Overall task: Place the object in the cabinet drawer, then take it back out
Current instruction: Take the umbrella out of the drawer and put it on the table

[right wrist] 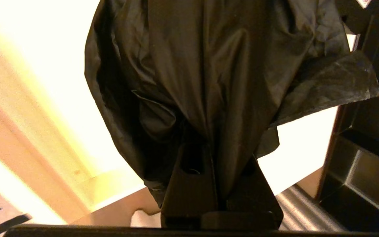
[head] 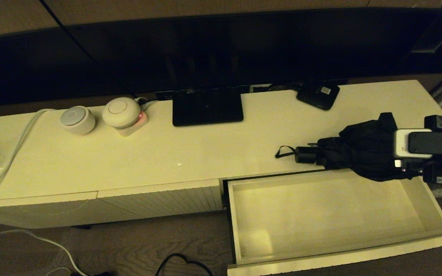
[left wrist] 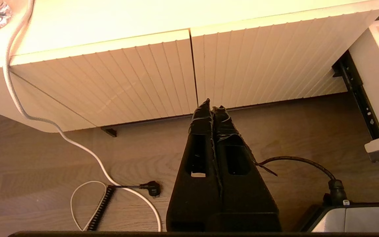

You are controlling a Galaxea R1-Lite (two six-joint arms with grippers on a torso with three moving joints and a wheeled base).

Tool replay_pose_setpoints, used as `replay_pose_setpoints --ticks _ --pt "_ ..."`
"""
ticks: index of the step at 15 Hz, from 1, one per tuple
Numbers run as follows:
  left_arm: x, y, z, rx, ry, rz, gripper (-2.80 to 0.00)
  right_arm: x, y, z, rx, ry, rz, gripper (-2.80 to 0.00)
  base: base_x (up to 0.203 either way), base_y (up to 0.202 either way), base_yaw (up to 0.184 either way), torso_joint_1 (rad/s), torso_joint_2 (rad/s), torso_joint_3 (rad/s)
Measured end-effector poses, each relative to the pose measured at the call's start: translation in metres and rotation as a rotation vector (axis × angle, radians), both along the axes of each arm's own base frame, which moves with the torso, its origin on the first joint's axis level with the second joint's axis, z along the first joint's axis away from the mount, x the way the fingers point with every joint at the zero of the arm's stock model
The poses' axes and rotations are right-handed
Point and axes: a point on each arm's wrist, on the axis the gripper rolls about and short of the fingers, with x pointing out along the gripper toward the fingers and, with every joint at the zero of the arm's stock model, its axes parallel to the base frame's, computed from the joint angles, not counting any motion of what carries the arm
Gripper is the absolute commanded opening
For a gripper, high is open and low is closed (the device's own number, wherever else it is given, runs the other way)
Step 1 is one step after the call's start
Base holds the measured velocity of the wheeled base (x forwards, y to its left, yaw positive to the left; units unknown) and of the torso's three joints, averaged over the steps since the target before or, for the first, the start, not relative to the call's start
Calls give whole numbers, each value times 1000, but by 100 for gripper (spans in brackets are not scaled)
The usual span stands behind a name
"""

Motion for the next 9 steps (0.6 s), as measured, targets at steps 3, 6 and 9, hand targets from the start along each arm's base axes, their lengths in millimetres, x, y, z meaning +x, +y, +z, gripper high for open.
replay_pose_setpoints --ticks 3,6,9 --pt "0 0 0 -1 0 0 -280 29 1 5 1 -6 -2 -280 0 0 0 0 0 0" --pt "0 0 0 -1 0 0 -280 57 2 4 2 -5 -2 -280 0 0 0 0 0 0" --pt "0 0 0 -1 0 0 -280 74 2 4 1 -8 -1 -280 0 0 0 0 0 0"
